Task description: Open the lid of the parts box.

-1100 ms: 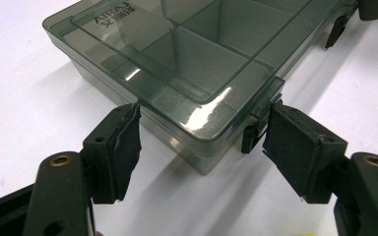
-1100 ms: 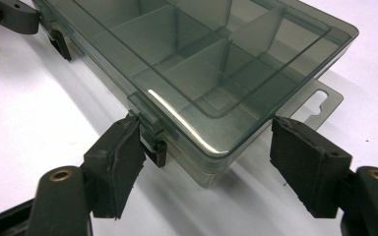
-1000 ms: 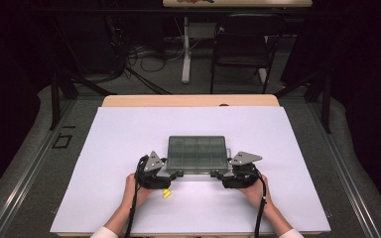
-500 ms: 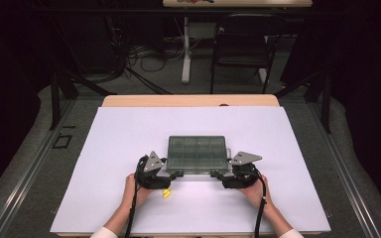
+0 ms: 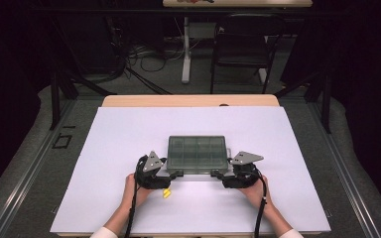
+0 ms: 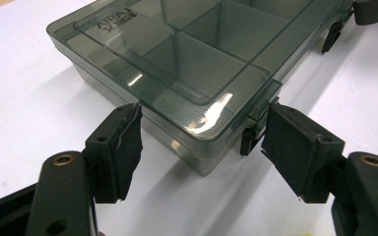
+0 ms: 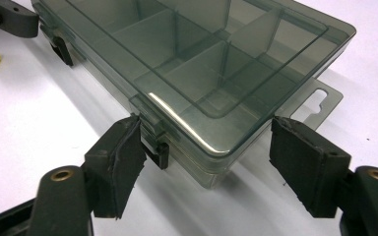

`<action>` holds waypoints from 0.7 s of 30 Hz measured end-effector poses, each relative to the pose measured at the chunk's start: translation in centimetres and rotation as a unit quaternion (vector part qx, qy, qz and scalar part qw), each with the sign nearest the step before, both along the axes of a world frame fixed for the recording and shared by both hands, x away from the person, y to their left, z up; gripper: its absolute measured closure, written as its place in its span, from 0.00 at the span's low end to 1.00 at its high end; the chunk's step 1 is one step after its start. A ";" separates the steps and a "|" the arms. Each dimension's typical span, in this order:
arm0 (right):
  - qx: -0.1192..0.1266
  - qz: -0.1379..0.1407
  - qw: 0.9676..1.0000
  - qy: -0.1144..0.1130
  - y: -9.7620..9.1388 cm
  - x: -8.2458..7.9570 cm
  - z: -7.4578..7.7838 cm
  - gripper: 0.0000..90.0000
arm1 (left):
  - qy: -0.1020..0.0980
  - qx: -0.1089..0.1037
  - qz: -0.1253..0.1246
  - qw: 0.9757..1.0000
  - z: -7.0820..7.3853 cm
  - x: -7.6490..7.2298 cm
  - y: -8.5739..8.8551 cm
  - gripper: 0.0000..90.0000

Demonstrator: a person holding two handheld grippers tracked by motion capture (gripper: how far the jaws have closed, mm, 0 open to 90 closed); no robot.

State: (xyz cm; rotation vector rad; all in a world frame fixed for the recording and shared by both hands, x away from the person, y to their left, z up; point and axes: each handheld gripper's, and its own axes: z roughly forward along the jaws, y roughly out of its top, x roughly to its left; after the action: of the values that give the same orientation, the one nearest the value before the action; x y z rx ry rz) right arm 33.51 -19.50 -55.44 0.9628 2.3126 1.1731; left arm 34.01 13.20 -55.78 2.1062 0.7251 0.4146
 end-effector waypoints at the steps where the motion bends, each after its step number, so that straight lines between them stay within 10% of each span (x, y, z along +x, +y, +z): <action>1: 0.003 0.000 1.000 -0.002 0.0 0.0 0.0 0.31 | 0.000 0.001 0.000 1.000 0.0 0.0 0.0 0.34; 21: -0.001 -0.002 1.000 0.005 -0.1 0.0 -0.1 0.33 | -0.002 0.005 -0.001 1.000 0.0 0.0 0.0 0.35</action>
State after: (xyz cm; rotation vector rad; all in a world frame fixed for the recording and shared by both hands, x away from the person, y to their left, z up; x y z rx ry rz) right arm 33.54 -19.56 -55.51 0.9753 2.3185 1.1672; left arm 33.96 13.19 -55.75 2.1151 0.7193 0.4215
